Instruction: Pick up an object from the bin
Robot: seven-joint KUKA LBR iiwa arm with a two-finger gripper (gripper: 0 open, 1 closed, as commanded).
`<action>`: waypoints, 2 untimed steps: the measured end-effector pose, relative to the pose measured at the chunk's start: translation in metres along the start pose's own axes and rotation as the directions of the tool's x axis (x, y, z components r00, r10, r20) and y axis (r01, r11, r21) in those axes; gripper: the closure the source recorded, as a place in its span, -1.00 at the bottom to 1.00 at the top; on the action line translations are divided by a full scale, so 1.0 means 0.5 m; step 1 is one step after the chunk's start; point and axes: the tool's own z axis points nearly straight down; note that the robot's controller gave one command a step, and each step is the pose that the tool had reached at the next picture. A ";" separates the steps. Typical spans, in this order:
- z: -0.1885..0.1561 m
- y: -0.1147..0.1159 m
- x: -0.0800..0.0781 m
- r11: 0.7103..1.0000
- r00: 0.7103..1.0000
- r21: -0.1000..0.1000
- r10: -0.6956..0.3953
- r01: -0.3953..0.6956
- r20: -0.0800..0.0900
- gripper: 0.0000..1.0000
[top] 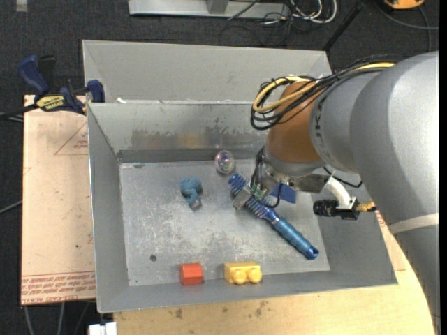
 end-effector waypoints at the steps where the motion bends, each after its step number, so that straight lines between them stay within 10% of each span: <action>1: -0.041 0.000 0.001 1.000 1.000 -0.003 -0.002 0.002 0.003 1.00; 2: -0.197 0.003 -0.001 1.000 1.000 -0.008 -0.006 0.006 0.007 1.00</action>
Offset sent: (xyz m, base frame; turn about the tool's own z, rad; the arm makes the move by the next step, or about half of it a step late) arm -0.0002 -0.0001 0.0205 0.0000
